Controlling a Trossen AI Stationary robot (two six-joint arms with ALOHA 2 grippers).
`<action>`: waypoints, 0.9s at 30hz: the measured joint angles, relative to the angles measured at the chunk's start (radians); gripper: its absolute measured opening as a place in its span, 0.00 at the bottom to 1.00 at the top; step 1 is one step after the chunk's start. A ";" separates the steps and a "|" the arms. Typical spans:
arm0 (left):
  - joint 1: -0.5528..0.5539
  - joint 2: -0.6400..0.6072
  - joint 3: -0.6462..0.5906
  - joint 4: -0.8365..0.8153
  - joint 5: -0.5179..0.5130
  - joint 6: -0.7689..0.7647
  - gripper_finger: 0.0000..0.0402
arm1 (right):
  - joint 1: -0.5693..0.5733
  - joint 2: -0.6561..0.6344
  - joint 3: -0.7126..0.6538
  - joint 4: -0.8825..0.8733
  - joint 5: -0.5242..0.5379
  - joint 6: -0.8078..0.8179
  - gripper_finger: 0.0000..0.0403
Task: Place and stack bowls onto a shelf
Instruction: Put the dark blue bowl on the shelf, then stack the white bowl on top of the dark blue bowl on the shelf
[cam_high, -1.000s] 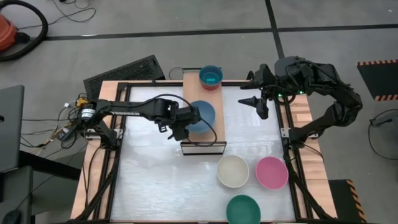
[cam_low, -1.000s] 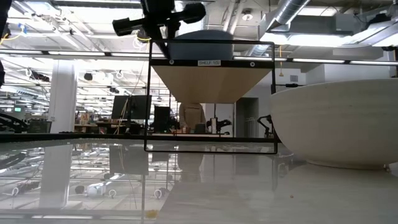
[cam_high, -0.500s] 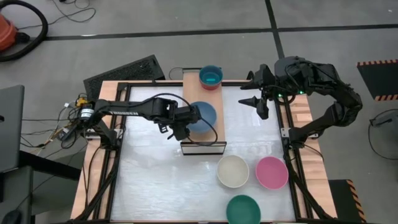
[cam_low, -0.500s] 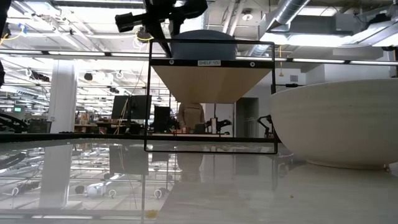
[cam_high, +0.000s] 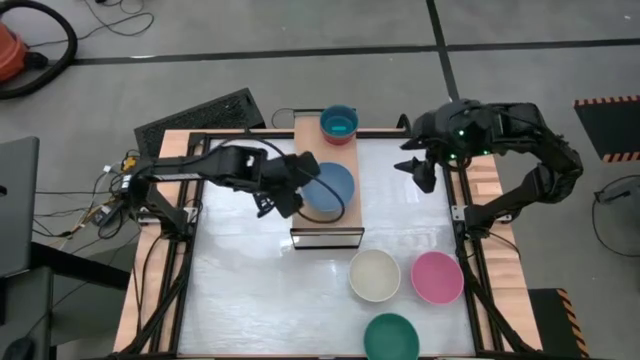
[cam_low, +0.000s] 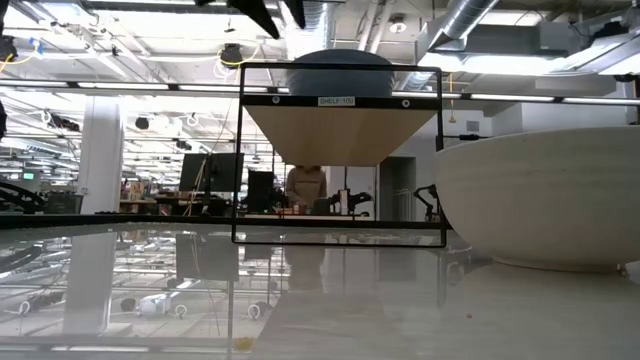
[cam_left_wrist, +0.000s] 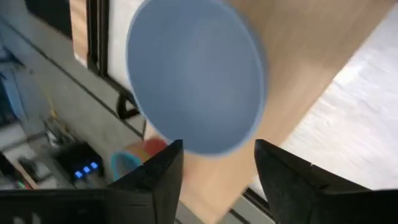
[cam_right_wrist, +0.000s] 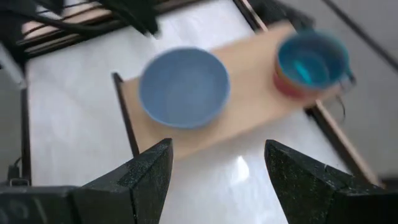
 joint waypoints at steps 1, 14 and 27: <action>0.000 -0.005 0.012 -0.019 -0.003 -0.026 0.47 | 0.000 -0.001 -0.007 -0.016 0.011 0.045 0.70; 0.000 -0.059 0.264 -0.279 -0.024 -0.588 0.49 | 0.208 0.001 -0.509 0.038 0.001 0.479 0.70; 0.000 -0.121 0.342 -0.338 0.005 -0.809 0.49 | 0.354 0.000 -0.983 0.515 -0.086 0.728 0.70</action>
